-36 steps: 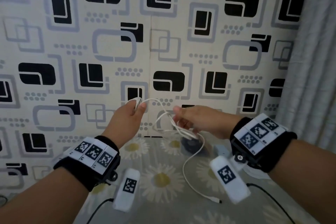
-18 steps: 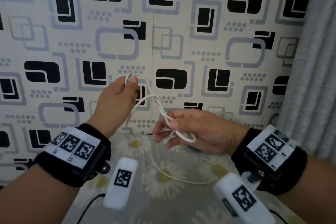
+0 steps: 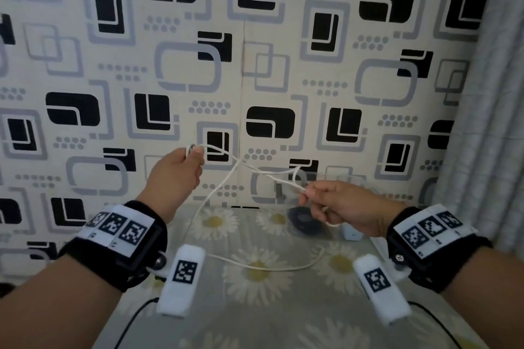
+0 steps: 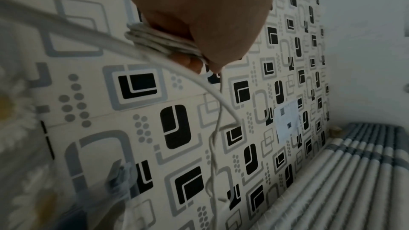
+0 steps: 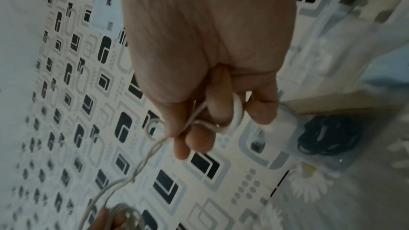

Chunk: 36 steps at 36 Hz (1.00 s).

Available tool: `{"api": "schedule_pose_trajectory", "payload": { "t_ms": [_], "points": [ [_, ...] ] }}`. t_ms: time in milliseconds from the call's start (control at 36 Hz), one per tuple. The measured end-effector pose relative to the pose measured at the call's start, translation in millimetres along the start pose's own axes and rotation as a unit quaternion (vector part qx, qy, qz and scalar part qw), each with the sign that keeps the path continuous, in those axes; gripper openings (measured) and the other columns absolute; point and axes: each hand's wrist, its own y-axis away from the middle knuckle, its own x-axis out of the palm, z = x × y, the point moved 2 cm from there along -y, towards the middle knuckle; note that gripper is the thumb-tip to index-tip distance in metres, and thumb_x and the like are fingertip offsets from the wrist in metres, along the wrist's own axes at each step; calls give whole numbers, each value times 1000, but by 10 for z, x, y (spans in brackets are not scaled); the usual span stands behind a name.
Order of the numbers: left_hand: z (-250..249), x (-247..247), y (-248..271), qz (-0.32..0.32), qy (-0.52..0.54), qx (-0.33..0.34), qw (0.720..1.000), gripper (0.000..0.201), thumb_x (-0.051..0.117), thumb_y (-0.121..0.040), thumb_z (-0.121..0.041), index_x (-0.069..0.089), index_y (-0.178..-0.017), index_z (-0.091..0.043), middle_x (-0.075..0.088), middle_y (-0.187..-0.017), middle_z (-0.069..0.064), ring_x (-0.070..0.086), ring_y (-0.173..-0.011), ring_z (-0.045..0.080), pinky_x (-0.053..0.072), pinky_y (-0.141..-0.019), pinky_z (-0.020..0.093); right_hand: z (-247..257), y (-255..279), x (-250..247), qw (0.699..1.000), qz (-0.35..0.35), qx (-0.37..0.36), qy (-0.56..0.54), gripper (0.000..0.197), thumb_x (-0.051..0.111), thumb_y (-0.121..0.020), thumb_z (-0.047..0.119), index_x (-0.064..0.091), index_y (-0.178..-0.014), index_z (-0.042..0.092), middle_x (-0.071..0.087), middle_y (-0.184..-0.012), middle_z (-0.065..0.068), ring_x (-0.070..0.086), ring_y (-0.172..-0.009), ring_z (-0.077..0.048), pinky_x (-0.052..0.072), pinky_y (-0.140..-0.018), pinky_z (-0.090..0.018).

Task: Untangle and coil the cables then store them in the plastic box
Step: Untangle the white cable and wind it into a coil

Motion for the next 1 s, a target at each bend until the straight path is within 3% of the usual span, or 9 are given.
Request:
{"api": "schedule_pose_trajectory", "payload": {
  "t_ms": [139,306,361,472,583,667,806,917,1000],
  "points": [
    [72,105,35,-6,-18,-22,1000,33,48,-97,-40,55,-80,-12,49,-65,0,44,-60,16,39,-65,33,-119,-40,-69,997,-13,39,63,29,46,-101,27,68,-88,12,62,-73,-7,40,-49,-8,31,-52,-20],
    [80,246,202,42,-35,-10,998,36,45,-99,-38,56,-79,-10,49,-63,1,43,-56,15,37,-58,27,-253,-29,-4,996,7,76,41,18,67,-89,26,75,-104,20,72,-108,-6,64,-104,-25,49,-95,-32],
    [46,278,245,48,-49,9,998,37,44,-100,-39,57,-80,-10,51,-63,1,44,-55,14,37,-57,26,-252,-18,73,997,46,63,-25,31,74,-79,31,73,-107,18,68,-113,-10,60,-107,-26,40,-110,-43],
    [-14,311,250,44,-75,27,996,38,41,-101,-38,58,-80,-11,51,-61,-1,45,-54,14,34,-55,28,-228,42,209,988,113,13,-107,39,65,-77,21,65,-115,11,68,-113,-8,57,-121,-23,27,-117,-44],
    [-18,305,210,39,-79,18,996,38,42,-100,-38,58,-81,-10,51,-61,0,46,-57,16,34,-56,29,-230,71,284,976,128,-32,-176,59,71,-75,29,57,-126,3,62,-125,-18,50,-129,-31,22,-118,-45],
    [-3,296,203,42,-92,15,995,39,41,-100,-39,58,-81,-10,52,-61,0,47,-55,15,34,-55,28,-179,104,321,975,91,-42,-200,64,72,-79,45,58,-126,3,63,-122,-20,55,-122,-31,34,-111,-41],
    [32,299,210,49,-81,-14,995,40,40,-101,-40,58,-78,-11,52,-60,0,48,-54,15,37,-55,28,-126,146,342,975,30,-66,-210,39,58,-89,23,57,-127,13,68,-96,-19,65,-99,-37,47,-99,-47],
    [41,312,207,49,-74,-45,995,40,41,-101,-39,60,-82,-10,53,-62,1,51,-60,18,39,-58,27,-77,184,340,988,29,-121,-96,43,46,-100,15,48,-137,36,66,-87,-6,58,-76,-26,51,-75,-35],
    [57,327,201,52,-26,-77,995,37,44,-101,-38,58,-81,-9,50,-63,1,45,-55,15,37,-56,24,-95,191,329,977,-1,-186,106,50,42,-102,16,46,-132,55,61,-96,10,55,-87,-15,50,-84,-28]
  ]
}}
